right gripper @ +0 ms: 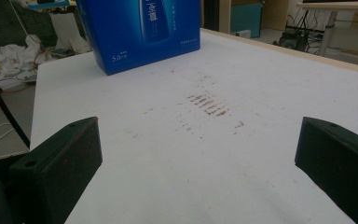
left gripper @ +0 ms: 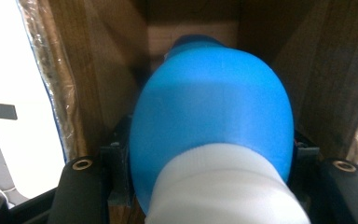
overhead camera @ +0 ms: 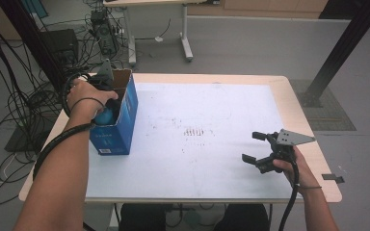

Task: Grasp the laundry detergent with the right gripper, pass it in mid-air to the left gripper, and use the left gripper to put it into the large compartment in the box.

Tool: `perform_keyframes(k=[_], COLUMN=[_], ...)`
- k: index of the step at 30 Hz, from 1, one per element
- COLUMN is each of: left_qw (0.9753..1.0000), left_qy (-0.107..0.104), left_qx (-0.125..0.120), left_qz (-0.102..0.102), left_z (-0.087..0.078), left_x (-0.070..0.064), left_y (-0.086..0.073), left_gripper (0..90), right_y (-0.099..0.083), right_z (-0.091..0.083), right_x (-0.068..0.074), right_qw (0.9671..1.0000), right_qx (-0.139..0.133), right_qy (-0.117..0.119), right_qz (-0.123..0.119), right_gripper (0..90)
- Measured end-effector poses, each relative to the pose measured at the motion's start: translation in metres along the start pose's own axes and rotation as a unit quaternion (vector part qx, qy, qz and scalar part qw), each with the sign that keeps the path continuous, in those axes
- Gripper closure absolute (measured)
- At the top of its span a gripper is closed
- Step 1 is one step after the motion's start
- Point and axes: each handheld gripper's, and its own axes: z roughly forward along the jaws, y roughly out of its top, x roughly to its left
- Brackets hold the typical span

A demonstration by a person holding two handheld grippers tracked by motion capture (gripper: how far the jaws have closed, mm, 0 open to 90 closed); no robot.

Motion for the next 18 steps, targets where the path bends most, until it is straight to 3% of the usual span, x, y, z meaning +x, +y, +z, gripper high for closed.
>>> perform_keyframes(k=[18], left_qw=[1.0000], left_qy=[-0.001], left_qx=[0.000], left_qz=[-0.004], left_z=[-0.0001], left_x=[0.0008], left_y=[-0.0010], left_gripper=[37.6], right_y=[-0.0004], right_z=[0.0009], right_x=[0.0002], right_qw=[1.0000], right_qx=[-0.001], right_qy=[0.001], right_qz=[0.001], right_gripper=[0.4])
